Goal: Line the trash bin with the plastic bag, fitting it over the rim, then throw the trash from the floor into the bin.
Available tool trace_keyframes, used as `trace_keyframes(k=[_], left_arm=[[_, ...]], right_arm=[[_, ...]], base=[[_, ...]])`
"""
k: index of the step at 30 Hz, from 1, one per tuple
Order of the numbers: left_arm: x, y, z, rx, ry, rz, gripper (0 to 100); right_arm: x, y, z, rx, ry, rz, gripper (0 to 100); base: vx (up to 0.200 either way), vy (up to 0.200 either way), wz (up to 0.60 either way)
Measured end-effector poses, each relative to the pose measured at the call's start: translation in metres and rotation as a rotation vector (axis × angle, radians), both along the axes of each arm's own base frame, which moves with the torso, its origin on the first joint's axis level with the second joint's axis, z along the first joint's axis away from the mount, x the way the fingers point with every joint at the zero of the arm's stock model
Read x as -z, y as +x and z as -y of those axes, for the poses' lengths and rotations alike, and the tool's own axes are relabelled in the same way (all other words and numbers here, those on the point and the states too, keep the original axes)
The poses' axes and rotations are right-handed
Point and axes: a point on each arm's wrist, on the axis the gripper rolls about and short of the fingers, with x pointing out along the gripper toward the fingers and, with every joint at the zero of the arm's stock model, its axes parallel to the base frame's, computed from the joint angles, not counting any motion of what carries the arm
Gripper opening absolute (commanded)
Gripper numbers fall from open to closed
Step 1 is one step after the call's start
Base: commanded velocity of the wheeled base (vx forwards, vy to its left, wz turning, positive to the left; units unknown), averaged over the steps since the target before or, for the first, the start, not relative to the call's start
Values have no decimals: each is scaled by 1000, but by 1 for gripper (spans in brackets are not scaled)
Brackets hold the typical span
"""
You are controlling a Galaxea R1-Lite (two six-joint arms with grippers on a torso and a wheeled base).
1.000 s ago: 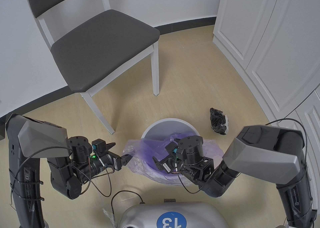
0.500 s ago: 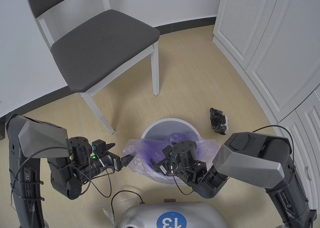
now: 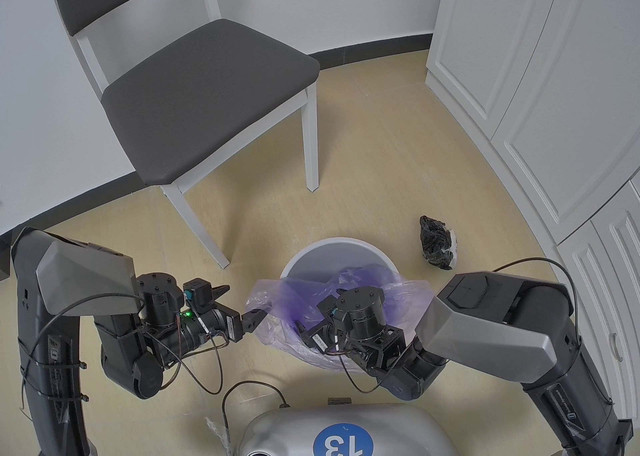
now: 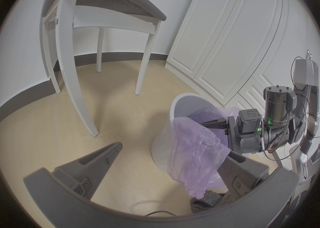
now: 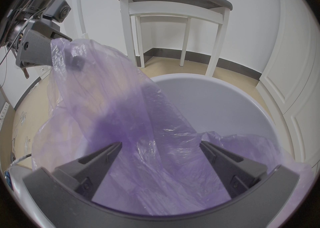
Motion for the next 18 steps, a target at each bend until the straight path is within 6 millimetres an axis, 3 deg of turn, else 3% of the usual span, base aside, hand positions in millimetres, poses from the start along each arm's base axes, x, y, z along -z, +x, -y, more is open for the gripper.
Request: trace_keyframes(k=[5,17,18], left_arm=[[0,0,-1,-3,0,1,100],[-1,0,-1,-4,0,3,100],[-1,0,-1,-4,0,2,100]], right_arm=[[-6,1,4,9,2,3,0],[-48,0,20,29,-4,17,0],[-51,-2,21,26,-7,15,100]], base=[[0,0,0],[0,0,0],[0,0,0]])
